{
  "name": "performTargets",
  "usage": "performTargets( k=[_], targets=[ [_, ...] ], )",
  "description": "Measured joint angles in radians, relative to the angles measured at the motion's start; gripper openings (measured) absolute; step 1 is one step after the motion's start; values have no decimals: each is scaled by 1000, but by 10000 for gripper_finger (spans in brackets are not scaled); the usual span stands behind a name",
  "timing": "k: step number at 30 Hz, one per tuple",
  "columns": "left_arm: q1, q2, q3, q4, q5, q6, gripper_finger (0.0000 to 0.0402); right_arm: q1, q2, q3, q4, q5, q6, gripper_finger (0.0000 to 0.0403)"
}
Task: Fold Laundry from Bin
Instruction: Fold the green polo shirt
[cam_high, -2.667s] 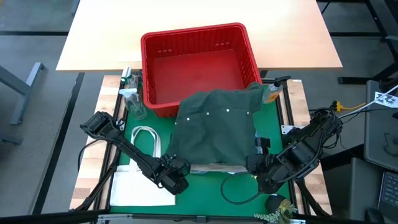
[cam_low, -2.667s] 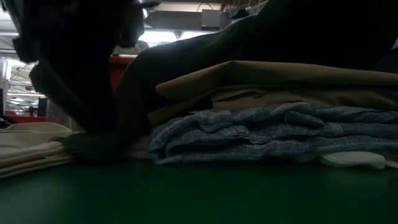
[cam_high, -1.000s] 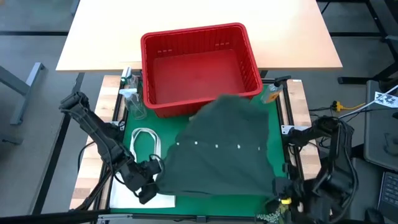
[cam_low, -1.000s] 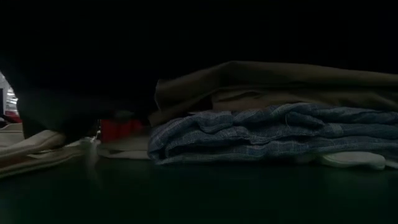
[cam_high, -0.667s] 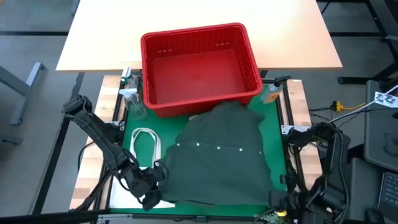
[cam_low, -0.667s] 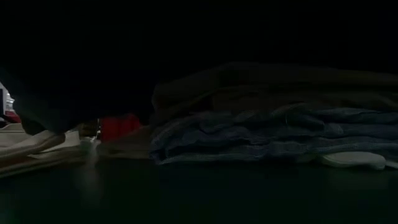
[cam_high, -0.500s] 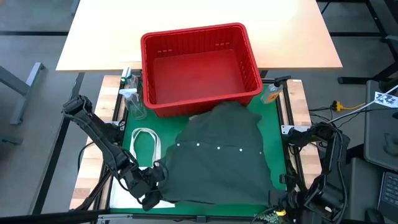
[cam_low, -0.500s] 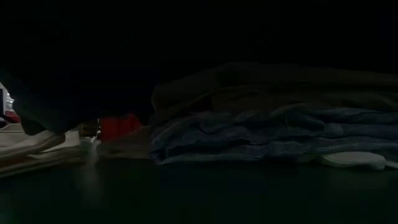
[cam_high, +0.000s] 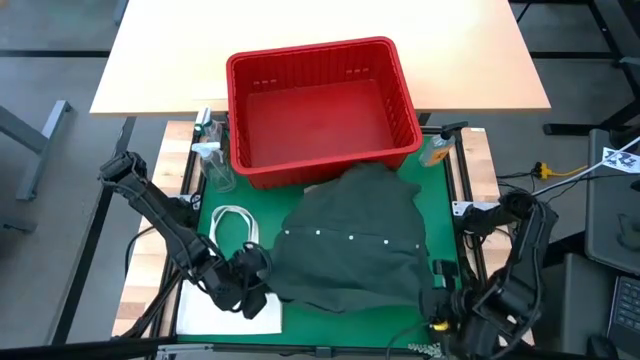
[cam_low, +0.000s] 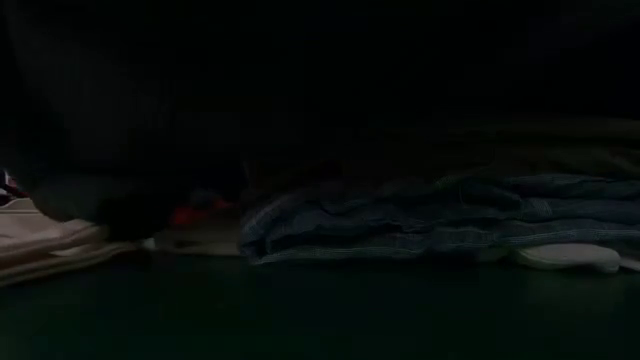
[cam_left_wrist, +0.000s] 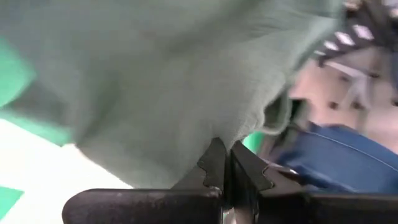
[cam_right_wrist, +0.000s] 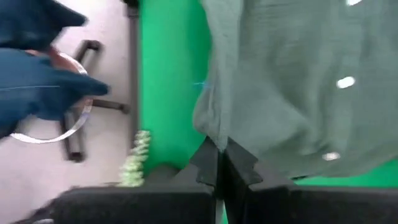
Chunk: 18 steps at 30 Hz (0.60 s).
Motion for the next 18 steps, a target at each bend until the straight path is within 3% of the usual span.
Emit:
performTargets(
  k=[5, 11, 18],
  targets=[
    [26, 0, 0, -155, -66, -91, 2, -21, -120, -187, -1, 27, -8, 5],
    [78, 8, 0, -257, -191, -128, 2, -64, -321, -501, -3, 108, 179, 5],
    [145, 71, 0, -263, -200, -123, 8, -174, -445, -745, -2, 141, 228, 5]
  ],
)
